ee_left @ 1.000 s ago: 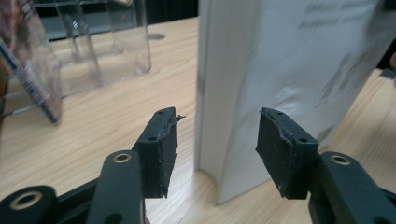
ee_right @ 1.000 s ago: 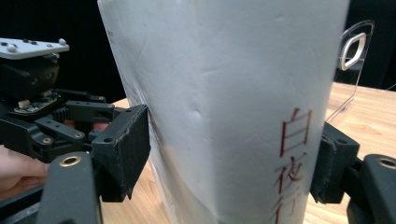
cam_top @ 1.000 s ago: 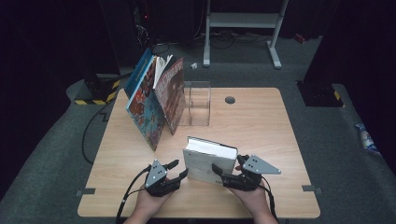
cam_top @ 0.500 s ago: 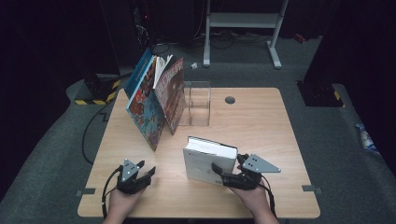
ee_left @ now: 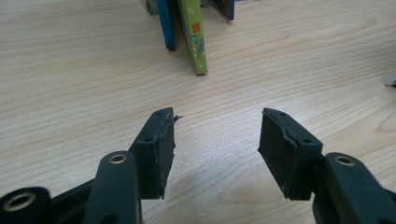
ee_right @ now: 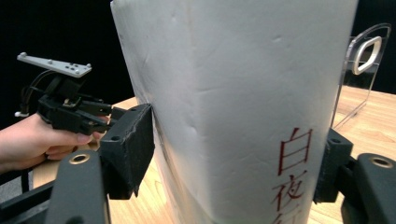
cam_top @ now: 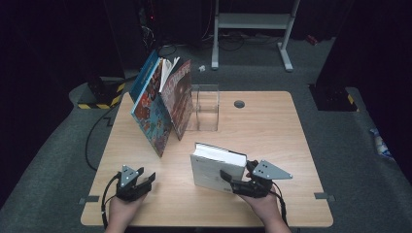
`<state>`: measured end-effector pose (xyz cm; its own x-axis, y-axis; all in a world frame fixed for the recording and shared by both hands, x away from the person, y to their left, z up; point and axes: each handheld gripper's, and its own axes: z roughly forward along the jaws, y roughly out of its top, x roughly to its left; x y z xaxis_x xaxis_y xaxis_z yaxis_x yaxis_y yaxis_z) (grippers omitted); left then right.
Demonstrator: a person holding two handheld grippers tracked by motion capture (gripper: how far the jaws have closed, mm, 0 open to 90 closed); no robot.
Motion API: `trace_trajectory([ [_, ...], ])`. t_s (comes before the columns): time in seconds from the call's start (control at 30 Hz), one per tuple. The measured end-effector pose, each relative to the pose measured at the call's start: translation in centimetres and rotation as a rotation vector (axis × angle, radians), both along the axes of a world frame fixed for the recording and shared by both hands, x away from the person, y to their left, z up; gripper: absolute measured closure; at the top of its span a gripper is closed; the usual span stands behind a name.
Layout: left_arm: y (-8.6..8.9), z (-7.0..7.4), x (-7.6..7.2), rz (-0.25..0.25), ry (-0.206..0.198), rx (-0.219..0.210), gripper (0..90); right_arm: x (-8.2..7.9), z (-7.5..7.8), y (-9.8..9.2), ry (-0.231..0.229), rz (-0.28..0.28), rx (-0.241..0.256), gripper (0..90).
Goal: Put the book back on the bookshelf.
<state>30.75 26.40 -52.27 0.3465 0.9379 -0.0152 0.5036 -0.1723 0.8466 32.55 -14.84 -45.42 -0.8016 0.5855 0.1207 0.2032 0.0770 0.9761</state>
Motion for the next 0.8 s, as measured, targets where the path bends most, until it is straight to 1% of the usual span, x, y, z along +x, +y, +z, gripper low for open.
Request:
trace_trajectory([
  [0.07,0.1,0.0,0.1,0.006,0.002,-0.002,45.3,-0.2,0.0,-0.1,-0.005,0.006,0.001,32.2],
  [0.1,0.1,0.0,0.2,0.008,0.004,-0.005,45.2,-0.3,-0.1,-0.1,-0.011,0.009,-0.002,36.1],
  [0.13,0.2,0.0,0.2,0.008,0.004,-0.004,45.2,-0.3,-0.1,-0.1,-0.011,0.009,-0.002,36.1],
  [0.17,0.2,0.0,0.2,0.010,0.006,-0.005,45.3,-0.4,-0.1,-0.2,-0.018,0.011,-0.005,38.4],
  [0.2,0.2,0.0,0.2,0.010,0.007,-0.008,45.2,-0.6,-0.2,-0.2,-0.031,0.012,-0.011,43.7],
  [0.23,0.3,0.0,0.3,0.009,0.008,-0.007,45.2,-0.6,-0.2,-0.2,-0.031,0.012,-0.011,43.7],
  [0.3,0.3,0.0,0.3,0.009,0.009,-0.008,45.3,-0.9,-0.2,-0.1,-0.049,0.013,-0.023,50.5],
  [0.33,0.3,0.0,0.4,0.008,0.008,-0.006,45.2,-1.0,-0.3,0.0,-0.055,0.012,-0.024,51.7],
  [0.37,0.3,0.0,0.4,0.010,0.006,0.001,45.2,-1.1,-0.3,0.1,-0.061,0.006,-0.022,52.3],
  [0.43,0.3,0.0,0.4,0.015,0.006,0.007,45.3,-1.5,-0.3,0.4,-0.091,0.009,-0.042,53.0],
  [0.5,0.3,0.0,0.5,0.023,0.012,0.023,45.2,-1.8,-0.3,0.8,-0.111,-0.005,-0.053,53.2],
  [0.6,0.4,0.0,0.5,0.033,0.015,0.042,44.6,-1.8,-0.3,1.0,-0.119,-0.039,-0.065,53.3],
  [0.77,0.6,-0.1,0.6,0.055,0.023,0.074,41.1,-1.5,-0.5,0.8,-0.120,-0.102,-0.060,53.3],
  [0.8,0.7,-0.1,0.6,0.058,0.023,0.075,40.3,-1.3,-0.4,0.7,-0.119,-0.116,-0.061,53.2],
])
